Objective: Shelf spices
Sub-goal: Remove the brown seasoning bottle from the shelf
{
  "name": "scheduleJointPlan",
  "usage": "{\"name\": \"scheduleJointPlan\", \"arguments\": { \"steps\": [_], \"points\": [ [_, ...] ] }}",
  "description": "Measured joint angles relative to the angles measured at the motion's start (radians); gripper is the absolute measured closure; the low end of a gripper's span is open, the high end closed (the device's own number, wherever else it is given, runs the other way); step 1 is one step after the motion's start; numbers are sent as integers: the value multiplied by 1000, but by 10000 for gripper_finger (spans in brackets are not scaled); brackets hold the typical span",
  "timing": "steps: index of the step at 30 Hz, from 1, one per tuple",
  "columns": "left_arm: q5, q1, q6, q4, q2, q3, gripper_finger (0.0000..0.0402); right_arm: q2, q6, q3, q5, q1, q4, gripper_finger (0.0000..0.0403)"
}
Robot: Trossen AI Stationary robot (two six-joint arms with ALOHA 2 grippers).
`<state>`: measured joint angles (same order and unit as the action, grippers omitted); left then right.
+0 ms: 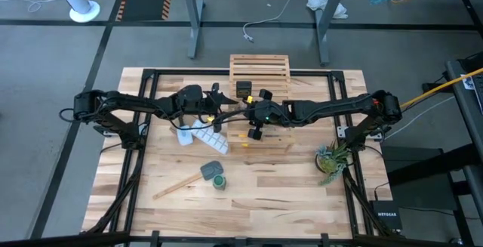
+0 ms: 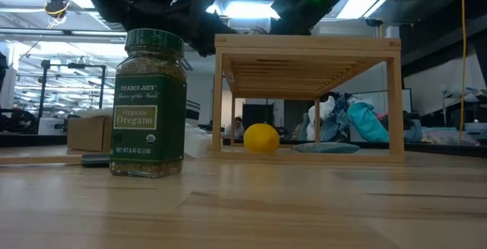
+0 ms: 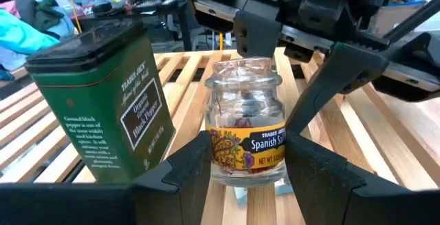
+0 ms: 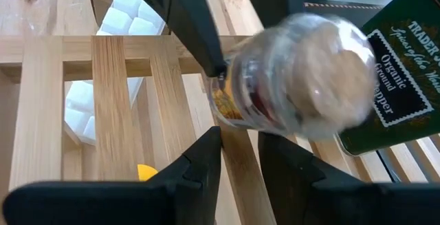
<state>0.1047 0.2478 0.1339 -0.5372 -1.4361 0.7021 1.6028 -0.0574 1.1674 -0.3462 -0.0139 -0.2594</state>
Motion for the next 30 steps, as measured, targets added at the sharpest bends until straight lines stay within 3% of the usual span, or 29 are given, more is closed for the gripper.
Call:
{"name": "scheduleJointPlan", "arguments": {
  "steps": [9, 20, 30],
  "points": [
    [-6, 0, -17, -1, 0, 0, 226, 0, 0, 1, 2, 0, -7, 299],
    [-97, -15, 33, 5, -2, 0, 153, 0, -3, 5, 45, 2, 24, 299],
    [-92, -21, 34, 4, -1, 0, 157, 0, -2, 4, 51, 2, 29, 299]
  ]
}}
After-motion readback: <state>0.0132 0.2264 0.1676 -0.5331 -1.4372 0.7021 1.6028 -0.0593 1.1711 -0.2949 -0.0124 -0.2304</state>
